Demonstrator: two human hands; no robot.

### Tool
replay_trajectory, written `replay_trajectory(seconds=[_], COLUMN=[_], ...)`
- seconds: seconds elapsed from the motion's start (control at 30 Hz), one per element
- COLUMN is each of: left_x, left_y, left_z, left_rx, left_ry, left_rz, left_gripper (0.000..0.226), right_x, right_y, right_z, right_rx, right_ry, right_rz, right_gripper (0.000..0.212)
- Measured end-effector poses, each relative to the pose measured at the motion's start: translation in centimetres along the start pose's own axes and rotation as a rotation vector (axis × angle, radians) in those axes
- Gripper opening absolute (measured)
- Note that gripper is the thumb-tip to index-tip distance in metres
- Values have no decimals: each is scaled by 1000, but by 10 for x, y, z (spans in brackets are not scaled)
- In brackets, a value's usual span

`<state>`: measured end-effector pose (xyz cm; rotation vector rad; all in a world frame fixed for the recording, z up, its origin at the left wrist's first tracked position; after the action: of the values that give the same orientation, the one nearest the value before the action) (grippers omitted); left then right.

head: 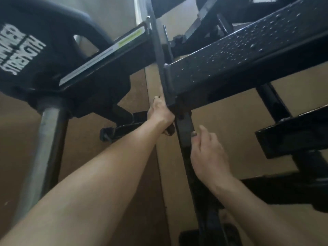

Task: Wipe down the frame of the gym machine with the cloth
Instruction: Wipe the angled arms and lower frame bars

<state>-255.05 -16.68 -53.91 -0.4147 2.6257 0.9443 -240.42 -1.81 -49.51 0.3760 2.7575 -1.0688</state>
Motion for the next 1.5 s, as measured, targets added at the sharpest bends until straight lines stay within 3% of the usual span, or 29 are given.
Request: replay_trajectory(seconds=[0.1, 0.2, 0.3, 0.5, 0.7, 0.83, 0.97, 1.07, 1.17, 1.27, 1.5], left_x=[-23, -24, -12, -25, -27, -20, -26, -22, -25, -32, -38], left_y=[14, -9, -37, -9, -11, -32, -39, -35, -12, 6, -8], left_z=[-41, -57, -57, -34, -35, -62, -67, -67, -45, -31, -45], left_rx=[171, 435, 563, 451, 528, 694, 814, 705, 560, 548, 871], left_ry=[188, 320, 293, 174, 197, 209, 185, 145, 92, 144, 111], left_rz=[217, 366, 425, 564, 578, 476, 461, 399, 484, 509, 447], left_gripper=[41, 42, 39, 37, 35, 33, 46, 49, 35, 34, 52], right_x=[14, 3, 1, -3, 1, 2, -2, -1, -2, -1, 3], right_y=[-16, -21, -18, -19, -15, -15, -17, -19, -20, -19, -20], right_z=[27, 39, 41, 41, 42, 39, 39, 40, 41, 40, 43], right_rx=[26, -190, -200, -225, -238, -218, -210, -230, -248, -251, -284], right_ry=[5, 122, 161, 208, 236, 224, 216, 228, 231, 240, 138], right_rz=[10, -57, -74, -51, -51, -72, -73, -73, -78, -91, -84], right_gripper=[57, 64, 64, 60, 58, 57, 58, 59, 60, 60, 65])
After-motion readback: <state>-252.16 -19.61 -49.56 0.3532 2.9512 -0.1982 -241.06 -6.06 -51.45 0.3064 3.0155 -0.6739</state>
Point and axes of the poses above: each hand's wrist, its own x-axis towards the middle knuckle, its own z-axis out of the palm, y = z × x, the point moved 7 cm from there along x, towards the middle knuckle, and after that the axes turned 1 degree about -x, right-handed, at the moved point
